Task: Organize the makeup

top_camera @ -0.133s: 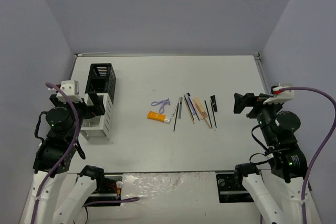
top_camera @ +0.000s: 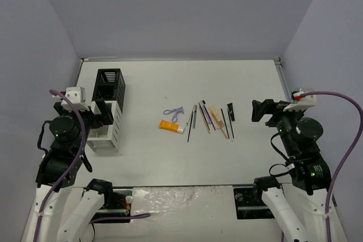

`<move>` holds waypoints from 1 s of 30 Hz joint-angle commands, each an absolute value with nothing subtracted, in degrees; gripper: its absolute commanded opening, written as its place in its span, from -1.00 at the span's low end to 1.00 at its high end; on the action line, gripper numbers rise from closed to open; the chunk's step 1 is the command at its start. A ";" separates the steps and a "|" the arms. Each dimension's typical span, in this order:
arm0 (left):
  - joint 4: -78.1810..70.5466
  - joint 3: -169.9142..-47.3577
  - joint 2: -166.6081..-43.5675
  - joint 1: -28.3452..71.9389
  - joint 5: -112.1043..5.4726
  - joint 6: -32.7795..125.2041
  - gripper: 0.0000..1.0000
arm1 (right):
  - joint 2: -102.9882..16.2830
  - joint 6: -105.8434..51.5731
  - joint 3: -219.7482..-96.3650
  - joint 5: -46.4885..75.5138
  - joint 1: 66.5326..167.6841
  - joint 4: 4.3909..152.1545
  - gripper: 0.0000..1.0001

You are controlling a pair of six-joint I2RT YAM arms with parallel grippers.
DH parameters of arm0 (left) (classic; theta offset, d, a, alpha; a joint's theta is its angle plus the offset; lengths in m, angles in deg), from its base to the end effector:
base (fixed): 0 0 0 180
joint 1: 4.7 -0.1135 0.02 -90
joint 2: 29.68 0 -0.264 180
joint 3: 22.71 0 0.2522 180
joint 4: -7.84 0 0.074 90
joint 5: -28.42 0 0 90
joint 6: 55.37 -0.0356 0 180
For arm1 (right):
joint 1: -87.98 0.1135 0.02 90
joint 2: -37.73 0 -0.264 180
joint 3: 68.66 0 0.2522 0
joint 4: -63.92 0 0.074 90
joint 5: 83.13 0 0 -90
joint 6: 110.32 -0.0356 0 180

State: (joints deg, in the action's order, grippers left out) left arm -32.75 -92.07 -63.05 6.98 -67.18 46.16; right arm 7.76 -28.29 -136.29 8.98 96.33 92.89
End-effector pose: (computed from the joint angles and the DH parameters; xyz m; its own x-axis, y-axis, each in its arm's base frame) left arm 0.1110 -0.0194 0.3981 -0.0982 -0.1828 -0.9782 0.0884 0.9775 -0.1916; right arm 0.0980 0.0157 0.4160 0.1229 0.1581 -0.9797 -0.2001 0.9709 0.1316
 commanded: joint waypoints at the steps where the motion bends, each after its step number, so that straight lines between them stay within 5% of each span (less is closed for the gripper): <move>1: -28.33 -92.91 -63.12 7.25 -67.24 45.69 0.94 | 2.95 -30.51 -136.74 10.40 96.68 88.64 1.00; 17: -28.77 -92.80 -64.63 7.25 -66.67 45.66 0.94 | -25.17 -43.87 -130.81 2.68 96.77 87.18 0.99; 26: -28.78 -92.80 -65.52 7.33 -65.90 45.54 0.94 | -34.93 -42.35 -126.43 2.46 96.86 82.99 0.28; 30: -28.77 -92.80 -65.94 7.25 -65.77 45.51 0.94 | -39.00 -41.79 -125.76 3.42 97.27 81.68 0.11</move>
